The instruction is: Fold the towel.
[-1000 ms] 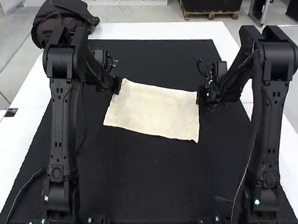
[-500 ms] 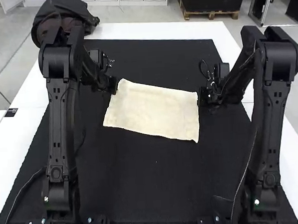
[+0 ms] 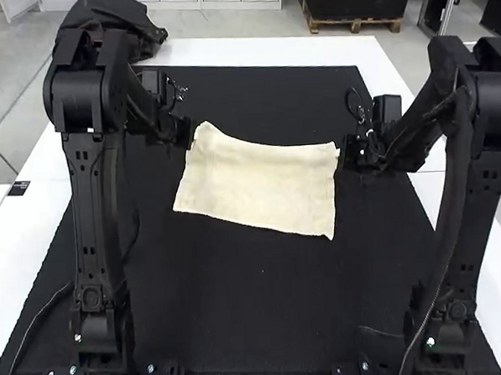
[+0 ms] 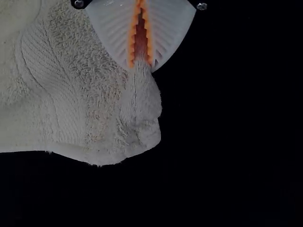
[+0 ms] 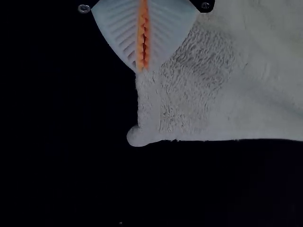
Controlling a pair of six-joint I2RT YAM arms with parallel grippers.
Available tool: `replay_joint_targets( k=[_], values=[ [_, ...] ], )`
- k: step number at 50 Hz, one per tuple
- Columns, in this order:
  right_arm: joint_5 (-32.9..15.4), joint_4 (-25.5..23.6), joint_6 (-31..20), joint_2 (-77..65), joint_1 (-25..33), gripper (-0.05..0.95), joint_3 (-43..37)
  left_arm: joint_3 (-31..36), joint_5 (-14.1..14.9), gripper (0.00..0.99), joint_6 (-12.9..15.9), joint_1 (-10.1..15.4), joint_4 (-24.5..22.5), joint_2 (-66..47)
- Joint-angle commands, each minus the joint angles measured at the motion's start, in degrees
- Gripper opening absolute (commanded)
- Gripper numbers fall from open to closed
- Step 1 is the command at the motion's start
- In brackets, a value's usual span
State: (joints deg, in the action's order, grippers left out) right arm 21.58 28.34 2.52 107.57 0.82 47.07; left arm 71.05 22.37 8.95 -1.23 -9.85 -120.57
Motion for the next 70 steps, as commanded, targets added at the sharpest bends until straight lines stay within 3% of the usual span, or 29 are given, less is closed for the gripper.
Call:
replay_joint_targets(
  k=[1, 20, 42, 61, 70],
  values=[
    [2.1, -0.6, 0.8, -3.5, 0.9, -0.03, -1.0, -2.3, 0.9, 0.020, -0.2, -1.3, -0.1, 4.0],
    [6.1, -7.7, 1.4, -10.9, 0.5, -0.03, -3.5, -10.2, 0.7, 0.020, 0.2, -3.3, 1.7, 13.6],
    [9.1, -17.4, 0.7, -17.4, -2.4, -0.03, -4.8, -18.9, 1.3, 0.020, 0.5, -4.6, 7.6, 24.7],
    [9.1, -19.7, 0.6, -20.0, -4.1, -0.03, -10.2, -27.5, 0.9, 0.020, 0.1, -4.8, 9.1, 32.4],
    [8.9, -19.5, 0.6, -21.1, -3.6, -0.03, -13.4, -31.5, 0.3, 0.020, 0.2, -4.8, 7.5, 34.3]
  ],
)
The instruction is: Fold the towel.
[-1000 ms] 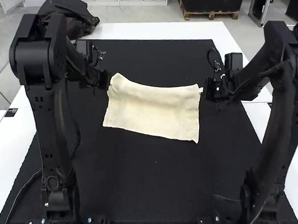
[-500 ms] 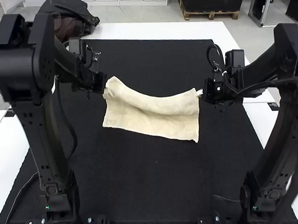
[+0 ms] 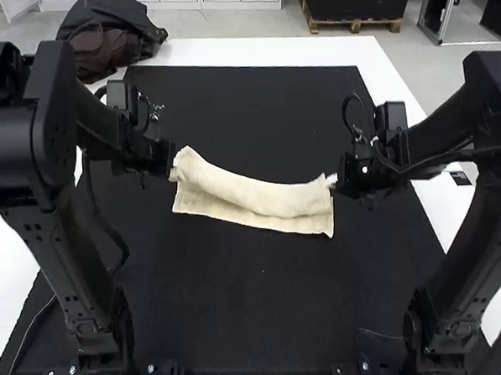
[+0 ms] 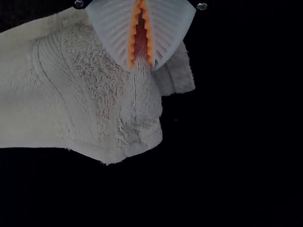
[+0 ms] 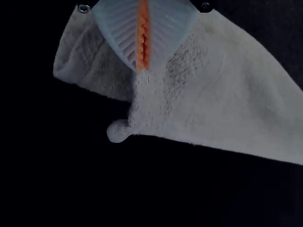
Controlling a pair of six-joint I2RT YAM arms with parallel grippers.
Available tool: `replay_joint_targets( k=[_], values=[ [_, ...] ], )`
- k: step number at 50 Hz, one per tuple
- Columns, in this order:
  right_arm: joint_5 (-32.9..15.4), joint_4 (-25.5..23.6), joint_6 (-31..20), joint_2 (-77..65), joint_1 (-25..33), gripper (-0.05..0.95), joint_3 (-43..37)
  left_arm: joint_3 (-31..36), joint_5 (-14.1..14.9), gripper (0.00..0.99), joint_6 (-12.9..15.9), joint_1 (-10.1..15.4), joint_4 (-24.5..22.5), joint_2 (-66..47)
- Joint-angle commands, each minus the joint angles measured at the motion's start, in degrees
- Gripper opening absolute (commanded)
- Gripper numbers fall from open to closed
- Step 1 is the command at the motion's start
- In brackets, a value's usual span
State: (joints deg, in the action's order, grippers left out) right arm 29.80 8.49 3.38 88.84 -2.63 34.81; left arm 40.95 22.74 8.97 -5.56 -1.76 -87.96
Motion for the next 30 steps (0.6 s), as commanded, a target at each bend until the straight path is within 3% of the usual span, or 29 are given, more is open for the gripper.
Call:
replay_joint_targets(
  k=[1, 6, 13, 20, 27, 28, 30],
  values=[
    [0.5, 0.3, -0.3, -2.4, -0.1, -0.03, -1.4, -1.8, -0.2, 0.020, 0.2, -0.5, -0.8, 1.7],
    [0.3, 0.9, -0.4, -2.4, 0.1, -0.03, -2.8, -4.8, -1.2, 0.020, 0.2, -0.5, -3.2, 1.8],
    [-0.4, 2.2, -0.3, -2.3, 0.3, -0.03, -4.2, -9.0, -1.8, 0.020, -0.2, -0.5, -10.0, 1.7],
    [-2.2, 5.9, 0.2, -2.2, 0.3, -0.02, -5.8, -11.6, -4.5, 0.025, -0.2, -0.2, -14.8, 1.2],
    [-3.4, 6.4, 0.3, -2.2, 0.4, 0.11, -5.9, -12.8, -5.3, 0.293, -0.2, -0.5, -16.9, 0.0],
    [-3.5, 6.4, 0.4, -2.3, 0.5, 0.17, -5.9, -12.9, -5.4, 0.359, -0.2, -0.5, -17.0, -0.2],
    [-4.2, 6.4, 0.5, -2.3, 0.8, 0.40, -6.0, -13.0, -5.7, 0.518, -0.2, -0.5, -17.2, -0.5]
  ],
)
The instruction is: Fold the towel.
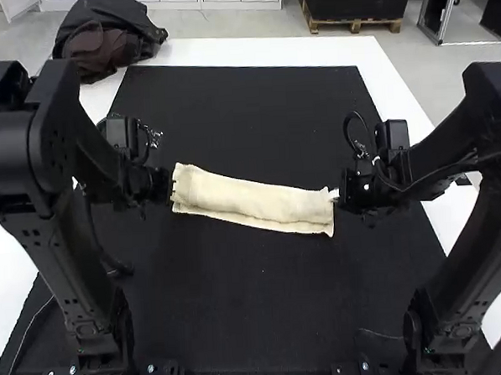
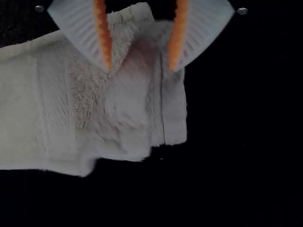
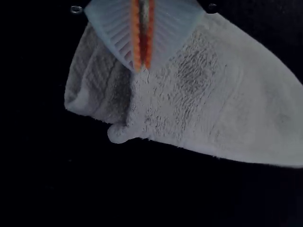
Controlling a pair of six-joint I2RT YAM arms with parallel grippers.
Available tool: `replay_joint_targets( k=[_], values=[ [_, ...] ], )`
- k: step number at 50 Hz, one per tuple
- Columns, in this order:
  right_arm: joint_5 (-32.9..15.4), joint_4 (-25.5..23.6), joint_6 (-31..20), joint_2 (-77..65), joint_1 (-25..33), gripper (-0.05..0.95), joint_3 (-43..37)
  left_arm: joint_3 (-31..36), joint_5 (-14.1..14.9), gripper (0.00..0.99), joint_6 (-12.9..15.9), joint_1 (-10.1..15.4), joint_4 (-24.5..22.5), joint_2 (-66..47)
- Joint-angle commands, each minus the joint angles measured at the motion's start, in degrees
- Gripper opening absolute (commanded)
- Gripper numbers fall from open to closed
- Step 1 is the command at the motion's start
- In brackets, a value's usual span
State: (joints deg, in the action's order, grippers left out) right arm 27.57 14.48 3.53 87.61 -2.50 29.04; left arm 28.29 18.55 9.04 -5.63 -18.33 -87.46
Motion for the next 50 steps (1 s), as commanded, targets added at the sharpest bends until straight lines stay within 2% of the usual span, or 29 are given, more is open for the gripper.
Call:
replay_joint_targets(
  k=[1, 4, 7, 13, 17, 25, 36, 50],
  values=[
    [-2.3, 0.4, 0.4, -1.0, 0.7, 0.44, -0.1, -0.3, -1.6, 0.592, -0.2, -0.4, -0.7, -1.2],
    [-2.4, 0.4, 0.7, -1.0, 1.1, 0.48, -0.2, -0.3, -1.8, 0.854, -0.1, -0.5, -0.5, -1.3],
    [-2.3, 0.2, 0.8, -1.0, 1.3, 0.56, -0.2, -0.3, -1.8, 0.966, 0.0, -0.8, -0.4, -1.3],
    [-1.5, -0.8, 0.8, -1.0, 1.4, 0.80, -0.1, -0.3, -1.8, 0.969, -0.2, -2.5, -1.4, -1.1],
    [-0.7, -1.8, 0.8, -1.0, 1.3, 0.85, -0.1, 0.0, -1.5, 0.969, -1.3, -4.4, -2.6, -1.0],
    [-0.3, -2.3, 0.8, -0.3, 1.2, 0.86, -0.2, 1.0, 0.3, 0.969, -2.4, -8.2, -2.9, -0.6],
    [-0.3, -1.8, 0.7, 3.0, 0.7, 0.86, -0.2, 2.7, 3.1, 0.969, -3.8, -12.1, -1.1, 1.0],
    [-0.2, 0.5, 0.8, 7.8, -1.5, 0.86, 1.6, 3.5, 3.5, 0.969, -4.5, -12.9, 0.2, 2.5]
  ],
)
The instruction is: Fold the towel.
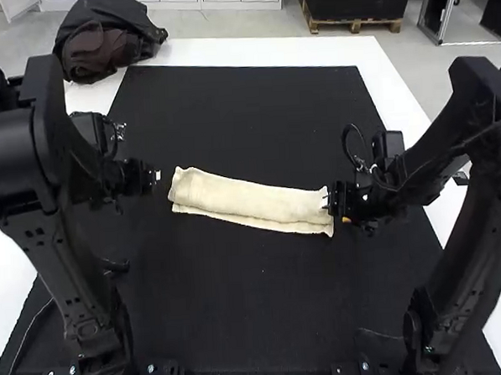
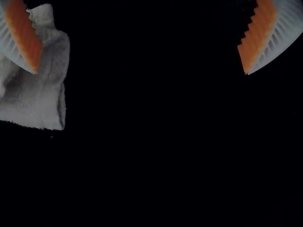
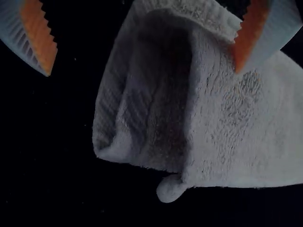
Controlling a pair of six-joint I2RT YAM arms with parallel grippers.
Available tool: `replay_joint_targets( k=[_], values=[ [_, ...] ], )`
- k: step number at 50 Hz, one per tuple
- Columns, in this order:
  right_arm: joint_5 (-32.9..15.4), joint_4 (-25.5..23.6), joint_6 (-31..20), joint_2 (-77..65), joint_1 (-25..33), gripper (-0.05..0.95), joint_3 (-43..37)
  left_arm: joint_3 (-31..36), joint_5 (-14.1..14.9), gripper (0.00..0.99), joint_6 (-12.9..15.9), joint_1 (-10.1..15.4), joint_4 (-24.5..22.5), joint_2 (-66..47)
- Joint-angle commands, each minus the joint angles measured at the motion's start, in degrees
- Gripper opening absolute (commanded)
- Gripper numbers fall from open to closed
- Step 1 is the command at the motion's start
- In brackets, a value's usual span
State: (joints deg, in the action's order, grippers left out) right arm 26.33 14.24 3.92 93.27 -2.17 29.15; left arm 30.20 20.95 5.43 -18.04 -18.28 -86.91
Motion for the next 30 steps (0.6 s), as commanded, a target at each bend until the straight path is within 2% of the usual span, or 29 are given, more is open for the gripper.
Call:
replay_joint_targets(
  k=[1, 14, 21, 25, 30],
  values=[
    [0.9, 0.8, 0.4, 2.5, -2.0, 0.86, 1.6, 1.6, 1.1, 0.969, -0.9, -0.5, 0.4, 2.1],
    [1.0, 2.3, 0.4, 6.7, -4.5, 0.84, 3.4, 1.7, 1.1, 0.969, -1.6, -0.2, 1.1, 4.1],
    [1.3, 2.6, 0.3, 8.9, -4.7, 0.65, 4.1, 1.7, 1.1, 0.969, -1.8, -0.2, 1.7, 4.6],
    [2.9, 2.7, 0.0, 9.3, -4.7, 0.36, 4.4, 1.7, 1.1, 0.969, -2.2, -0.2, 1.7, 4.7],
    [3.0, 2.9, -0.8, 9.6, -4.8, 0.26, 4.4, 1.7, 1.1, 0.969, -2.4, -0.2, 1.7, 4.8]
  ],
)
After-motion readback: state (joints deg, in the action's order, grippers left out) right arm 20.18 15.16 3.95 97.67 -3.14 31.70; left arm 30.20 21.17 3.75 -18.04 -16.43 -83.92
